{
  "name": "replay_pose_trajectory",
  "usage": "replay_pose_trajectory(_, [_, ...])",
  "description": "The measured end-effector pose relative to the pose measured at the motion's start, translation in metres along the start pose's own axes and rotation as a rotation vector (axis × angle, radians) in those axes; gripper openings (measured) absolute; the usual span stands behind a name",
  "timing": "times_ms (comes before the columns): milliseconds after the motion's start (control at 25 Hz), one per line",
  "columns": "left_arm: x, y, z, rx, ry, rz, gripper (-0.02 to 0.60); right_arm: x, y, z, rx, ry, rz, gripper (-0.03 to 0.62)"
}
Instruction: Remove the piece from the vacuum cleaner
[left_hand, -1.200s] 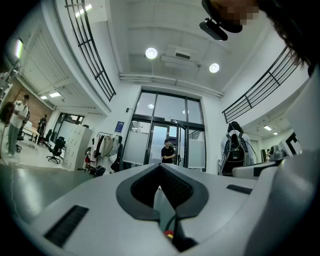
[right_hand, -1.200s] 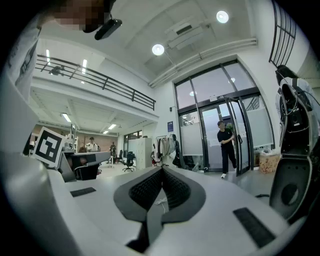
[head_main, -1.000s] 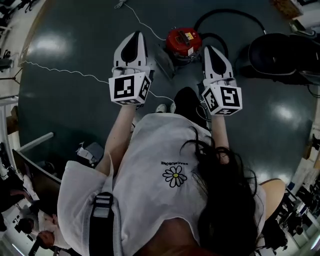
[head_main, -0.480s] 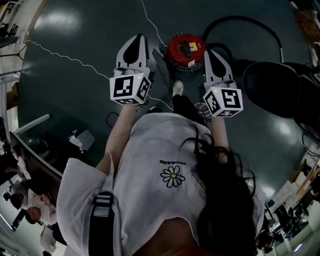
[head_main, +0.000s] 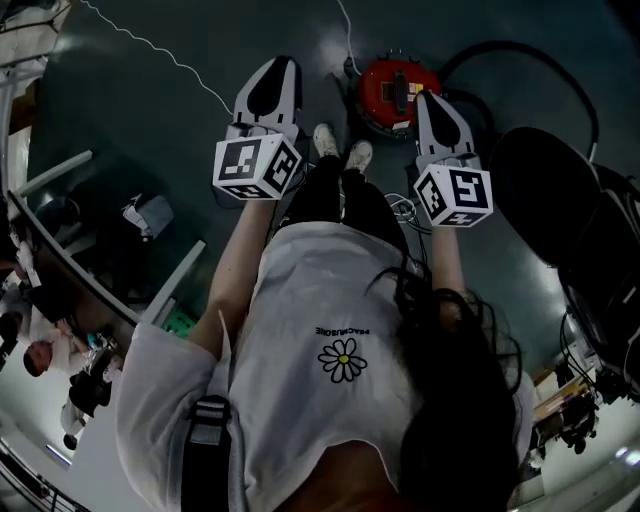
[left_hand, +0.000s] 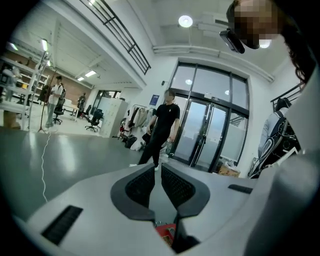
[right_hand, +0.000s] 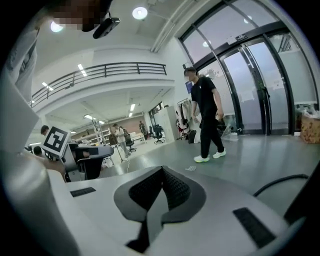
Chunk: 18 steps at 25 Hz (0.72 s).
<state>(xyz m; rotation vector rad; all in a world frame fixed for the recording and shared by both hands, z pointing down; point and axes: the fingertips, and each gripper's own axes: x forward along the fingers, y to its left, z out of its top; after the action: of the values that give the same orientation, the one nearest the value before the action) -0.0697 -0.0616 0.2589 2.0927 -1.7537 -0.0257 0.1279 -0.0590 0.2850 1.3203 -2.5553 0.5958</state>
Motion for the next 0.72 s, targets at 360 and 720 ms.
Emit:
replay_pose_trajectory(360, [0.065,0.08,-0.172,-0.14,0.274,0.114,0.141,0.126,-0.049,-0.171,0.11,0.345,-0.023,0.009])
replay_pose_trajectory(720, [0.12,0.135,-0.409,-0.35,0.703,0.208,0.143,0.193,-0.06,-0.353,-0.019,0.706,0.022,0.009])
